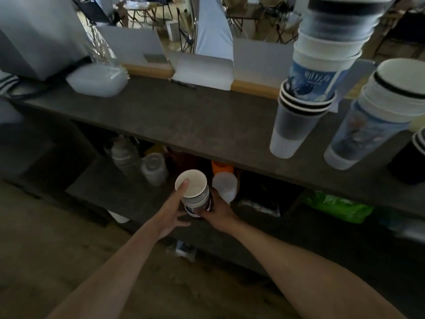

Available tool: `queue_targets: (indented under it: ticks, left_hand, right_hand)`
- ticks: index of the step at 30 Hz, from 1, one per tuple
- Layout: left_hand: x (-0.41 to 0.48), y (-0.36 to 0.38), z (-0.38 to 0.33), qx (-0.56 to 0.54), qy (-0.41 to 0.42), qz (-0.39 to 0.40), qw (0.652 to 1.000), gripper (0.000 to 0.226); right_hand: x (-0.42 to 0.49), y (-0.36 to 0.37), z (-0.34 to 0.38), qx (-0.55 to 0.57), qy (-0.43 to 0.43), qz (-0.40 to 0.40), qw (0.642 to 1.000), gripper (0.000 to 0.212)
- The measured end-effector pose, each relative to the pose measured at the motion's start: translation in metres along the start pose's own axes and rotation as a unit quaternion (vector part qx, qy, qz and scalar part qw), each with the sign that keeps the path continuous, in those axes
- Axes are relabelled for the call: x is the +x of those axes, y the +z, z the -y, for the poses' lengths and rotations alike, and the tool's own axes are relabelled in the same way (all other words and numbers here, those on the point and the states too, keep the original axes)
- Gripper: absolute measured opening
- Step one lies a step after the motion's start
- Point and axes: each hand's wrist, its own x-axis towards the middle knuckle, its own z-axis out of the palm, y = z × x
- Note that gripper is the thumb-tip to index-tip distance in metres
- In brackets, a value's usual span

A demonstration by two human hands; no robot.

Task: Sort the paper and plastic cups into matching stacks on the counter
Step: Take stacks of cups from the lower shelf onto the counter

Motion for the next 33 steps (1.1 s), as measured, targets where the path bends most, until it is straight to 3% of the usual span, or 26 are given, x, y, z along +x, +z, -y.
queue_targets:
  ticks: [3,8,11,16,18,21,25,29,33]
  left_hand:
    - [-0.023,-0.001,-0.015,0.037,0.011,0.000,0.999,0.101]
    - [-0.099,-0.003,-0.068,0.144,0.060,-0.009,0.988,0.111]
    - [-0.152,0.006,-0.110,0.188,0.092,-0.014,0.978,0.099]
    - [-0.194,0.036,-0.193,0.234,0.155,0.017,0.960,0.107]
    - [-0.193,0.059,-0.221,0.209,0.188,0.030,0.959,0.100]
    - [-0.175,0.089,-0.248,0.194,0.208,0.049,0.957,0.109]
    - [-0.138,0.108,-0.251,0.212,0.191,0.051,0.957,0.114]
    - [-0.129,0.113,-0.254,0.221,0.172,0.032,0.960,0.124]
    - [-0.132,0.116,-0.255,0.224,0.228,0.028,0.947,0.106]
  right_hand:
    - [-0.014,-0.004,0.016,-0.026,-0.040,-0.018,0.999,0.080]
    - [-0.060,-0.002,0.064,-0.068,-0.150,-0.098,0.981,0.066]
    - [-0.088,-0.013,0.109,-0.082,-0.190,-0.139,0.968,0.076]
    - [-0.125,-0.076,0.193,-0.117,-0.247,-0.195,0.942,0.075]
    - [-0.120,-0.099,0.211,-0.117,-0.237,-0.236,0.935,0.071]
    - [-0.099,-0.121,0.217,-0.132,-0.191,-0.291,0.928,0.063]
    - [-0.080,-0.131,0.202,-0.108,-0.132,-0.276,0.946,0.050]
    - [-0.074,-0.128,0.194,-0.133,-0.134,-0.281,0.941,0.059]
    - [-0.080,-0.124,0.192,-0.128,-0.136,-0.277,0.942,0.057]
